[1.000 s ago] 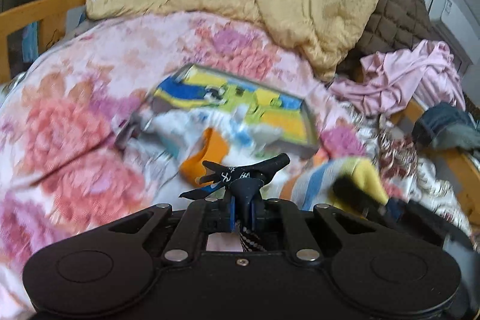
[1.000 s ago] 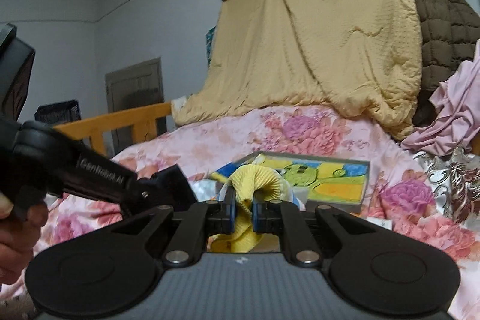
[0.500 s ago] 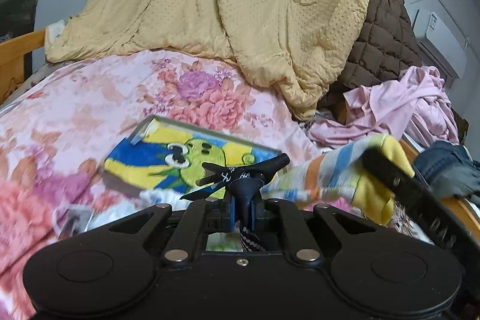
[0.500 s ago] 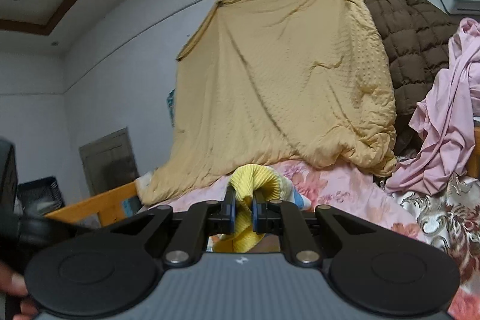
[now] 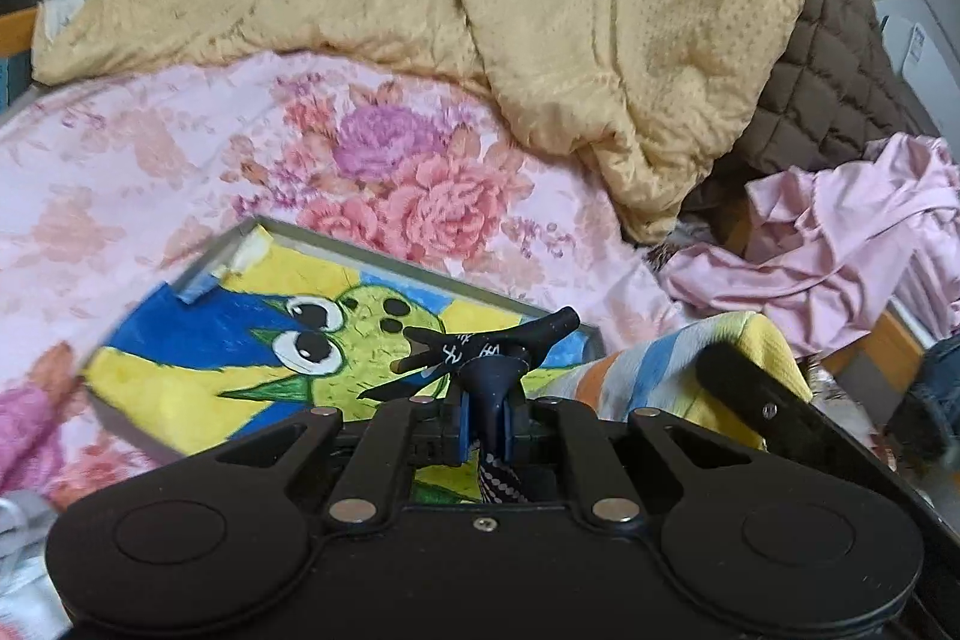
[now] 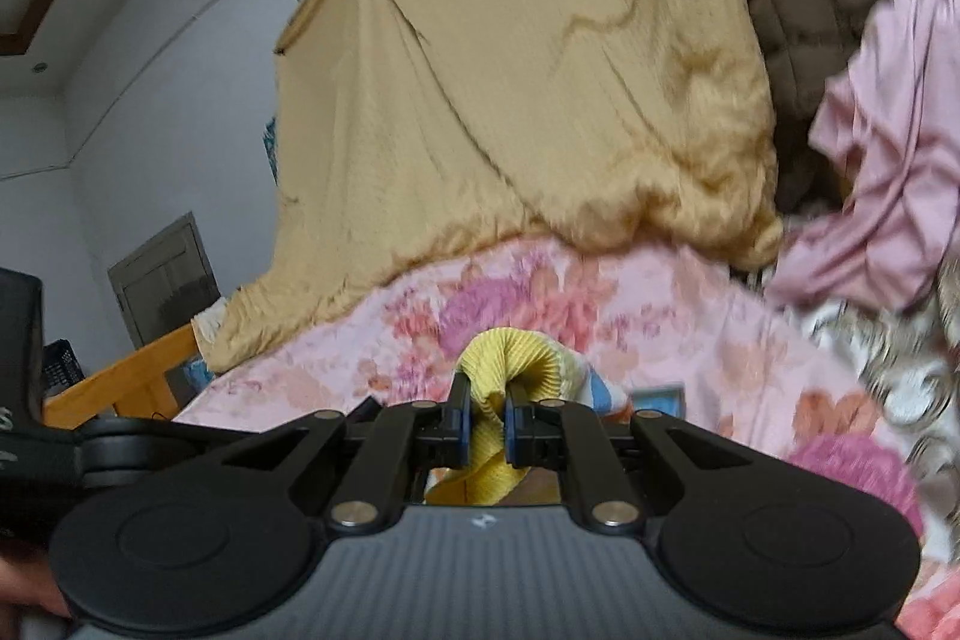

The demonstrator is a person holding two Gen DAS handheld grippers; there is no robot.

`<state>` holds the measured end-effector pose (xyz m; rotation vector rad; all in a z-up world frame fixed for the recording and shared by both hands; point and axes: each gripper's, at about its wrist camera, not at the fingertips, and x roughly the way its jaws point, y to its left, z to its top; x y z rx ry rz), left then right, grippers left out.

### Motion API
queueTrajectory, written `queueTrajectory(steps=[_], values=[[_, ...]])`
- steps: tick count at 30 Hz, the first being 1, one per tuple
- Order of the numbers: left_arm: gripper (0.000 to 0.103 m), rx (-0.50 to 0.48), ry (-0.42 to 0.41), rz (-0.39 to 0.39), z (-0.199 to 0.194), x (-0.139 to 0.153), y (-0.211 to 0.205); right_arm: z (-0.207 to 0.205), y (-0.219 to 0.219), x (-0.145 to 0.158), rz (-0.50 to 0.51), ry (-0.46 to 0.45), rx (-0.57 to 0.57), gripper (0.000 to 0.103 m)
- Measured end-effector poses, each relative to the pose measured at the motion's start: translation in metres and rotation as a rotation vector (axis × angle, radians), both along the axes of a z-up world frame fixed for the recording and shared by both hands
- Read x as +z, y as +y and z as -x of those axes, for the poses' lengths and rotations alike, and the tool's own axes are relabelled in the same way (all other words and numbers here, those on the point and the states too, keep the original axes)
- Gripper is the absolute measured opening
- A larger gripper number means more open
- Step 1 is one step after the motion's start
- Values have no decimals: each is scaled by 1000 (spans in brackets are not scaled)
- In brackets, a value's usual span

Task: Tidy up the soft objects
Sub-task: 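Lower both socks onto the framed painting and open both tools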

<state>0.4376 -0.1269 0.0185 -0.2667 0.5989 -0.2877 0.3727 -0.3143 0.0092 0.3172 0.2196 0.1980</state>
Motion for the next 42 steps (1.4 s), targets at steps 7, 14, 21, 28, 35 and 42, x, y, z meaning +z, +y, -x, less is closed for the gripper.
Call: queueTrajectory(steps=[7, 14, 21, 28, 35, 42], values=[[10, 10, 80, -10, -34, -42, -14, -29, -11, -30, -45, 129, 47, 13], [10, 29, 179, 53, -59, -68, -13, -43, -17, -46, -79, 275, 74, 16], [15, 28, 231, 6, -69, -77, -26, -53, -23, -62, -76, 392, 45, 18], [23, 13, 268, -78, -69, -78, -34, -54, -25, -65, -85, 453, 43, 34], [67, 61, 232, -93, -55, -68, -24, -46, -24, -48, -1, 436, 6, 74], [82, 94, 168, -114, -35, -49, -15, -37, -25, -34, 17, 409, 25, 94]])
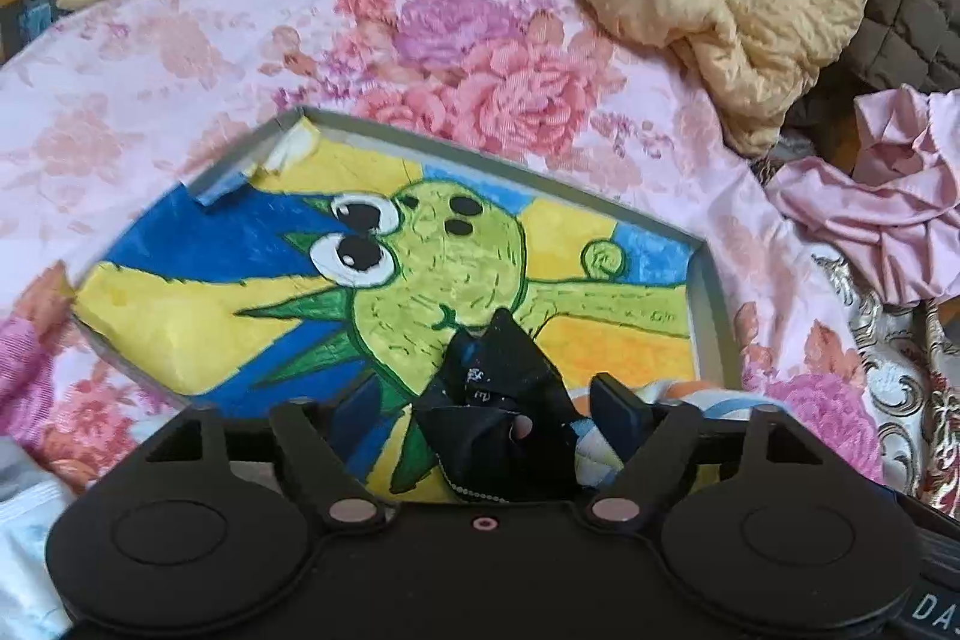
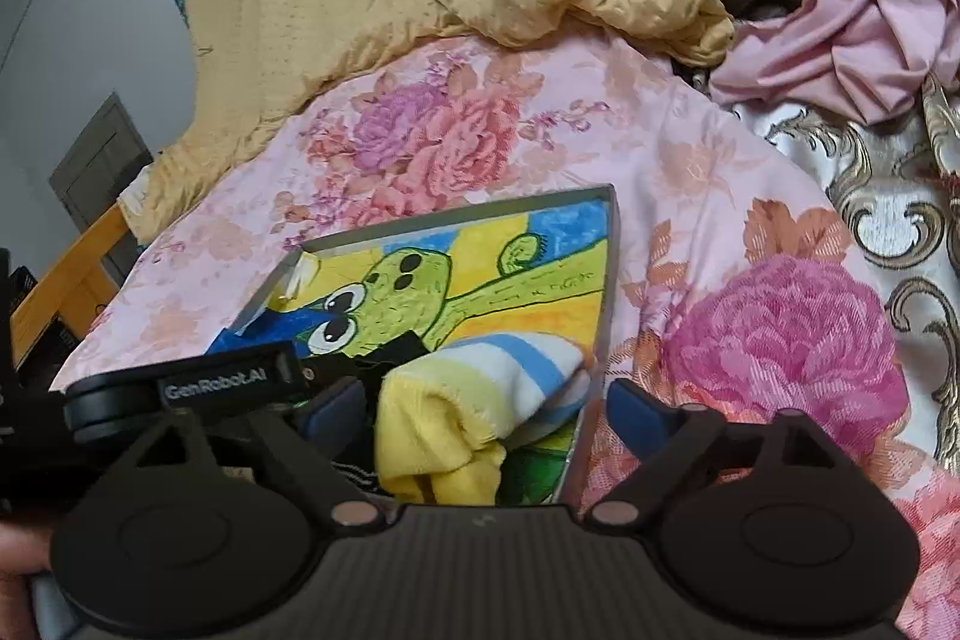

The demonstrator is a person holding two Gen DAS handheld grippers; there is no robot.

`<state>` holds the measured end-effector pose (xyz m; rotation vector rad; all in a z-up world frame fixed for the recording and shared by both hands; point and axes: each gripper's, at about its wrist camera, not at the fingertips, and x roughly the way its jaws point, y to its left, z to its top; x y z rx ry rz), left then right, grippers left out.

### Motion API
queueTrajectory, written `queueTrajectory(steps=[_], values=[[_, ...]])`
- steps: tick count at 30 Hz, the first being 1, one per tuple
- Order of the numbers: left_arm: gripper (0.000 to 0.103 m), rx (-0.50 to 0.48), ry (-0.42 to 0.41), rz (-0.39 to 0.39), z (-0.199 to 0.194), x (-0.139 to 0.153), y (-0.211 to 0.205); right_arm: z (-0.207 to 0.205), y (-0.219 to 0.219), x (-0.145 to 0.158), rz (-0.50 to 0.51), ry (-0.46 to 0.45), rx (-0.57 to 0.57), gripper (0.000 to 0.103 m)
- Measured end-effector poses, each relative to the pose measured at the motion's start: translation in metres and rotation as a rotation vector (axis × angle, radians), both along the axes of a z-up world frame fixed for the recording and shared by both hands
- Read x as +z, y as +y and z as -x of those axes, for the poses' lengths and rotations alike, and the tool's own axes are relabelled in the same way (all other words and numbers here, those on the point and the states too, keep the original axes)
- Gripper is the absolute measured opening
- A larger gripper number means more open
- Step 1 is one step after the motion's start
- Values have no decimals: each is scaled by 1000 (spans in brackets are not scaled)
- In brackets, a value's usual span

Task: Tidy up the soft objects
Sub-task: 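Lower both socks onto the framed painting and open both tools, then move both tools back toward the remaining pile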

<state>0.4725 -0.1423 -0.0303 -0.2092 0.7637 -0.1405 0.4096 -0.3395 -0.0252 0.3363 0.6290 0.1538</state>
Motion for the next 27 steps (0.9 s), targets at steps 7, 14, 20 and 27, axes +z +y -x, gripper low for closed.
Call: queueTrajectory(steps=[7, 14, 20, 27], values=[[83, 37, -77, -31, 33, 24, 12, 31, 8, 18, 58, -98, -29, 102], [95, 72, -181, -19, 82, 46, 31, 81, 15, 36, 133, -218, -61, 103], [100, 83, -234, -2, 126, 56, 50, 123, 24, 44, 172, -303, -76, 103], [102, 72, -288, -3, 177, 58, 72, 160, 36, 46, 199, -334, -82, 103]])
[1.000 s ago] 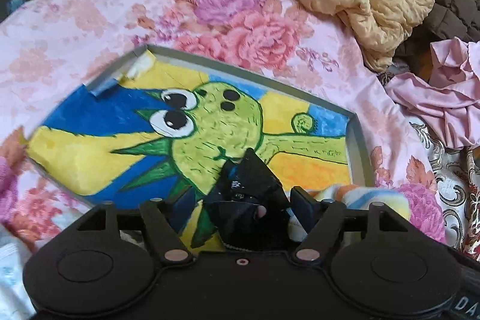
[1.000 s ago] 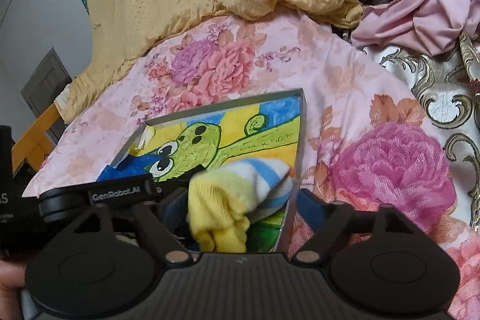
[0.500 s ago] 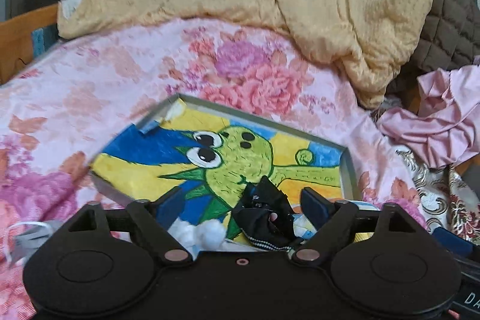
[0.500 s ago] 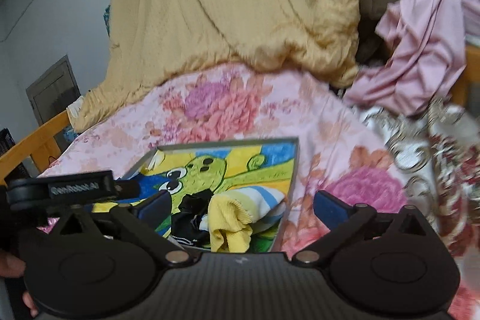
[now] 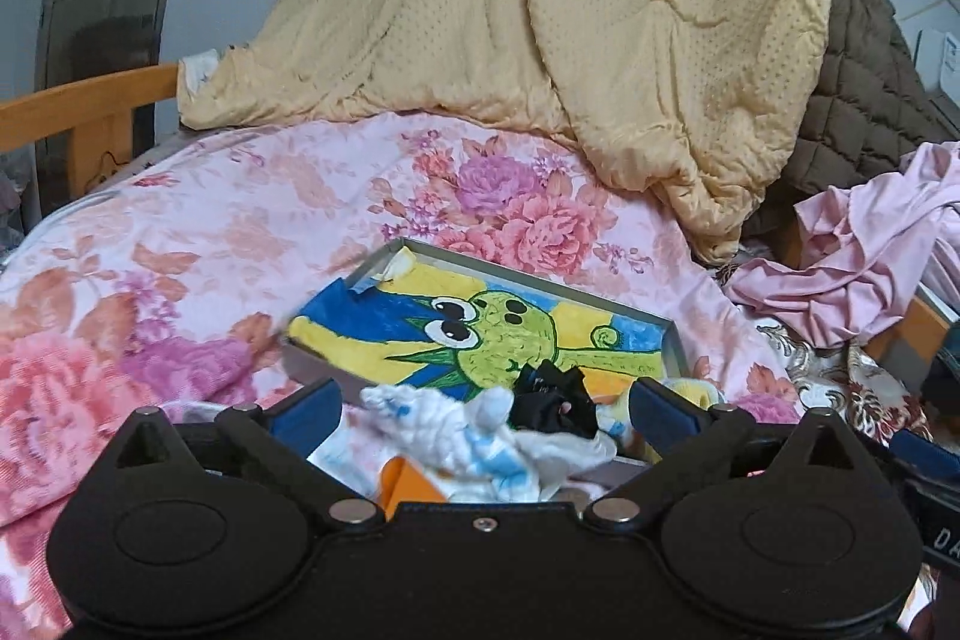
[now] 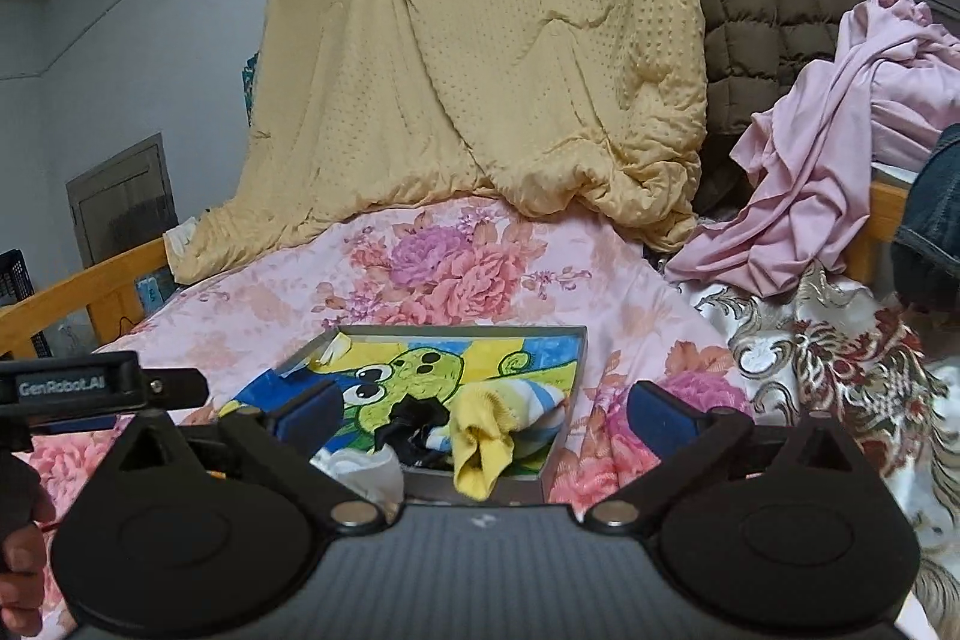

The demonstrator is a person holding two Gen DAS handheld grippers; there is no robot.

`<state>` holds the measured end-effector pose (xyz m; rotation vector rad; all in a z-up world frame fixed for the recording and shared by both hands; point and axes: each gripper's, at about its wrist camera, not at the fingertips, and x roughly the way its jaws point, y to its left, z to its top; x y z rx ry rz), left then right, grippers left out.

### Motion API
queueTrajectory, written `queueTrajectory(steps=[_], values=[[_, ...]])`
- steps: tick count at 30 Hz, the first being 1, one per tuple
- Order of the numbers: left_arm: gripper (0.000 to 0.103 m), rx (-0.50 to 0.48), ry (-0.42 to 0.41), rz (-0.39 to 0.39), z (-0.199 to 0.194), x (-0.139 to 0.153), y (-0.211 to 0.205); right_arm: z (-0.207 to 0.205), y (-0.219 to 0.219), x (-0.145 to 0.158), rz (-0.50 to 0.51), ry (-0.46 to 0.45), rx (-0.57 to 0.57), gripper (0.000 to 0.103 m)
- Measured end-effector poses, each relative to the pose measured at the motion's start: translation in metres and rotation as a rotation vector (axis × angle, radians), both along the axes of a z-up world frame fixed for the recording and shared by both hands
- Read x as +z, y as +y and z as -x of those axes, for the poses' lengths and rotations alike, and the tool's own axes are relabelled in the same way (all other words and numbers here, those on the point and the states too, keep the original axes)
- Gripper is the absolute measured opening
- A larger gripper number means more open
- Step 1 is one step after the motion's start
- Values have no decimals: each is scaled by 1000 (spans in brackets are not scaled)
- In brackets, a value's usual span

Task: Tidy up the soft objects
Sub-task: 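Move both tools back toward the remaining pile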

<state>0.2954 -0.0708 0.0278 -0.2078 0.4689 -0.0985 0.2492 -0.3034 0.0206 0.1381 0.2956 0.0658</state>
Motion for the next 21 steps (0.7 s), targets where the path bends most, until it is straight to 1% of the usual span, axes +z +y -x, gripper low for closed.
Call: queueTrajectory(steps=[5, 10, 16, 21], values=[[102, -14, -17, -21, 37, -6, 10, 32, 5, -5, 7, 15, -20, 103], [102, -50, -15, -47, 71, -18, 19, 68, 8, -13, -20, 27, -56, 103], [102, -59, -15, -45, 107, -27, 34, 99, 13, -17, -26, 21, -144, 103], [102, -48, -16, -45, 133, -33, 44, 118, 22, -22, -29, 39, -141, 103]])
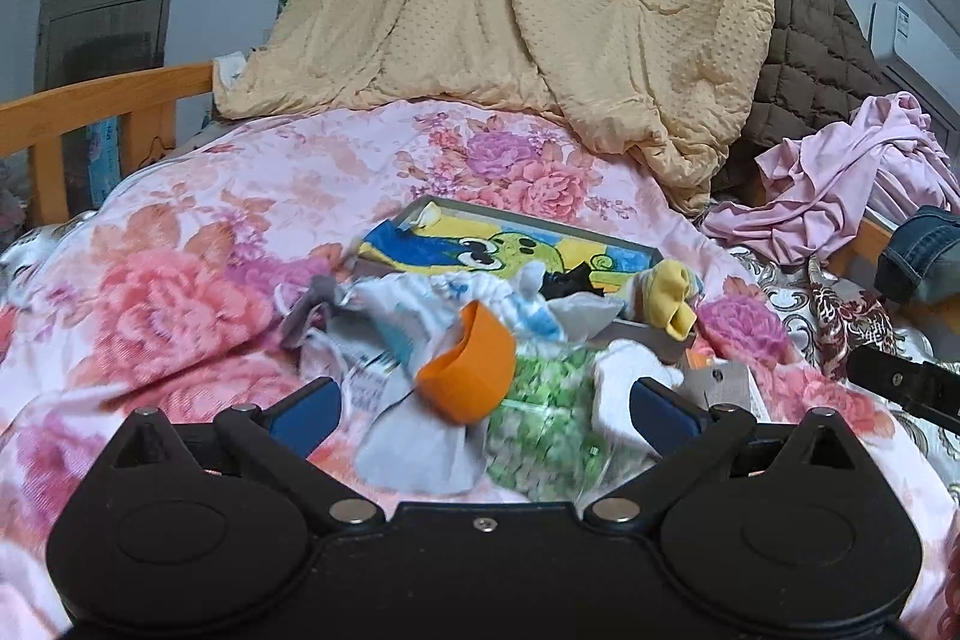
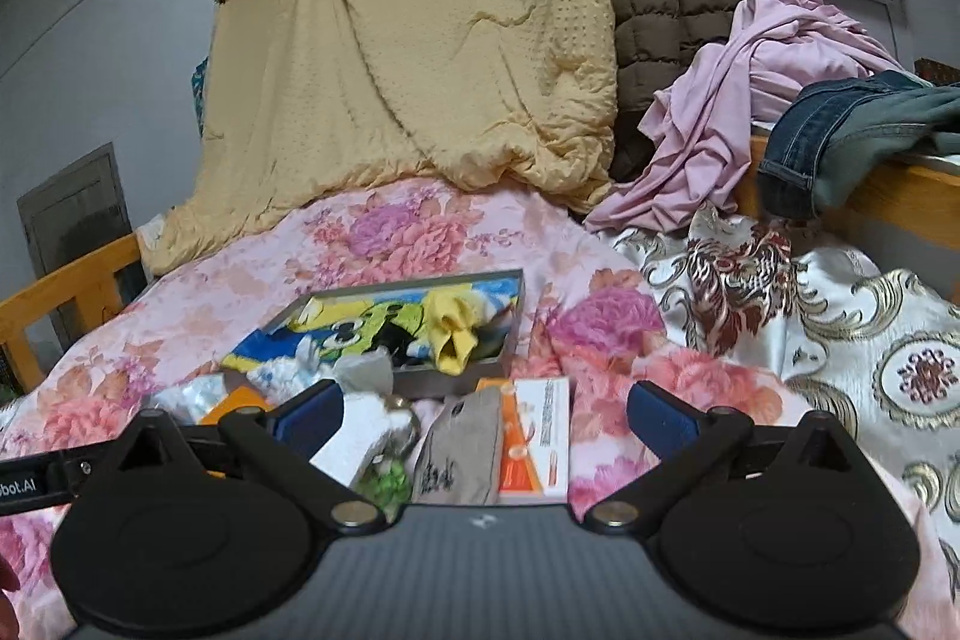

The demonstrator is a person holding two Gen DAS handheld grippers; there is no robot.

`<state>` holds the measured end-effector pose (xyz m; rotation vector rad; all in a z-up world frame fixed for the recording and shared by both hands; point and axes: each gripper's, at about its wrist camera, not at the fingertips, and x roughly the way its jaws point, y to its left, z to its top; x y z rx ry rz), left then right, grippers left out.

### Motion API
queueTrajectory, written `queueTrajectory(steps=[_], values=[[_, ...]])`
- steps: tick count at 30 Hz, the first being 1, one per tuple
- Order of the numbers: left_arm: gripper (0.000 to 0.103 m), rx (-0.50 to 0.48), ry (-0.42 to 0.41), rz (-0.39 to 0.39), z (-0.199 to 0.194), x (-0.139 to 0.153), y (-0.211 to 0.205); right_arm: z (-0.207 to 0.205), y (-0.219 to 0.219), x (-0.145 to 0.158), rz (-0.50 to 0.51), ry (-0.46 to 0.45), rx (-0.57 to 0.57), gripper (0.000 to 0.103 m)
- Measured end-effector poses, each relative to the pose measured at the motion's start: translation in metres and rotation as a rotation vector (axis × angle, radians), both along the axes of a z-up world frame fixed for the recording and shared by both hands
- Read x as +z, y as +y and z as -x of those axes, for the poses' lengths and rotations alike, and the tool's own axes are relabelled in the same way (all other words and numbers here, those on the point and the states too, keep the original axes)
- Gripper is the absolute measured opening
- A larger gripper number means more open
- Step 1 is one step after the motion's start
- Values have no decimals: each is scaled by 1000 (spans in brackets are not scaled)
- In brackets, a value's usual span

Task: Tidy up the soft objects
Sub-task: 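Move both tools back toward the remaining pile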

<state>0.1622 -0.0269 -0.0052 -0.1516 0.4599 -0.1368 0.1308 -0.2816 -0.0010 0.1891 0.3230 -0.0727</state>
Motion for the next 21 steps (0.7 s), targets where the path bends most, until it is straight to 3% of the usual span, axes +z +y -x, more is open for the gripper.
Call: queueTrajectory(steps=[4, 8, 11, 21], values=[[102, 10, -16, -11, 19, -6, 6, 12, 9, -2, 8, 25, 7, 103], [102, 10, -16, -17, 30, -11, 12, 20, 25, -14, 31, 121, 48, 103], [102, 12, -25, -39, 38, -14, 18, 28, 42, -15, 113, 105, 68, 103], [102, 5, -2, -90, 44, -28, 27, 31, 64, -23, 170, 147, 104, 103]])
